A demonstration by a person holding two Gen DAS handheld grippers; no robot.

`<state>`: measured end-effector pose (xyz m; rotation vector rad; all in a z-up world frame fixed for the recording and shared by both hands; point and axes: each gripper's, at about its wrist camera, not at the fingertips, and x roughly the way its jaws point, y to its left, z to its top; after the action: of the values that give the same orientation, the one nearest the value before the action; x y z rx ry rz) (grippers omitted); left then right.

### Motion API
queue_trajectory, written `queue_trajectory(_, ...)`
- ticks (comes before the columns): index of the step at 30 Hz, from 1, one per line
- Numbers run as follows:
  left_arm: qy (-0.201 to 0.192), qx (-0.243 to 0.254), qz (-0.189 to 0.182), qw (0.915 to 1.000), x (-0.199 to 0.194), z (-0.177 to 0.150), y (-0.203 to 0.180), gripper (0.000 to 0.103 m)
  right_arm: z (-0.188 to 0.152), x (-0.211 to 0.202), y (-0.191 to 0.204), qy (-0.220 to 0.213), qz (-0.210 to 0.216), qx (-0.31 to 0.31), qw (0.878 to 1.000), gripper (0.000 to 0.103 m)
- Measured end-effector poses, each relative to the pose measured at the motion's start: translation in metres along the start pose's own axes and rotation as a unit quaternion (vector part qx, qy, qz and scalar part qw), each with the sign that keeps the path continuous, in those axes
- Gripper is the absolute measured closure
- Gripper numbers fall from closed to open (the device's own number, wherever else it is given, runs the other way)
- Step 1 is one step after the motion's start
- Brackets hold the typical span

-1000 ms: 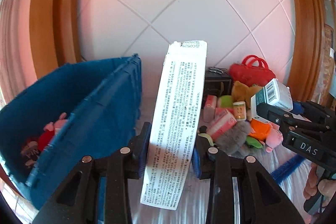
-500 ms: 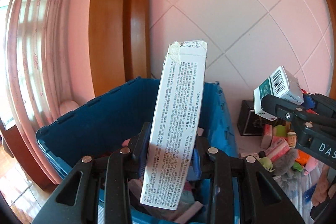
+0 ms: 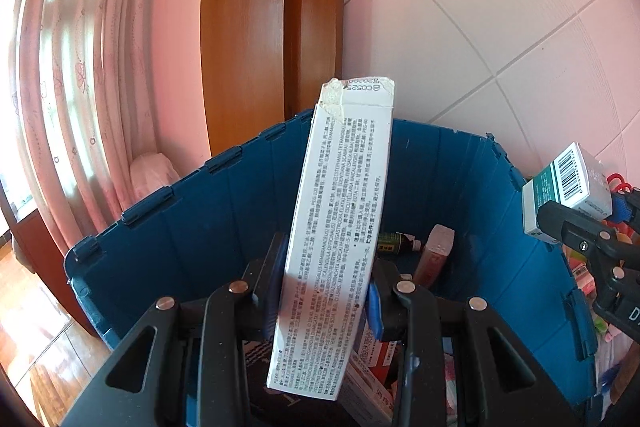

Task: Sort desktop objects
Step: 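Open both tools to drop the boxes into the crate, then move both tools back to the pile, left toward the red medicine box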

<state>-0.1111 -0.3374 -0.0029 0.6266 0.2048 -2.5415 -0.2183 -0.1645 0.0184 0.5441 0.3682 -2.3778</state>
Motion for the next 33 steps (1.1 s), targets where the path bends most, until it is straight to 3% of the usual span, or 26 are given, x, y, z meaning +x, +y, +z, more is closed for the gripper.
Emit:
queue_trajectory(10,0.011,0.007,-0.008,0.9999,0.009,0.009,0.007,0.068,0.000,0.011,0.002,0.009,-0.033,-0.015,0.999,0.054)
queue_trajectory(14,0.008,0.005,-0.005,0.9999,0.000,0.010,0.005,0.053,0.001,0.011,0.005,0.005,-0.036,-0.017,0.999,0.052)
queue_trajectory(17,0.005,0.003,-0.007,1.0000,-0.006,0.009,0.004,0.044,0.000,0.007,0.008,-0.001,-0.043,-0.025,0.999,0.042)
queue_trajectory(19,0.002,0.005,-0.006,1.0000,-0.011,0.008,0.002,0.042,0.001,0.003,0.009,-0.006,-0.046,-0.027,0.999,0.020)
queue_trajectory(24,-0.006,0.002,-0.006,1.0000,-0.027,0.008,0.001,0.040,0.001,-0.011,0.010,-0.029,-0.052,-0.028,0.998,0.002)
queue_trajectory(33,-0.024,-0.006,-0.023,0.9994,-0.066,-0.003,-0.003,0.040,-0.012,-0.050,-0.005,-0.055,-0.050,0.001,0.997,0.000)
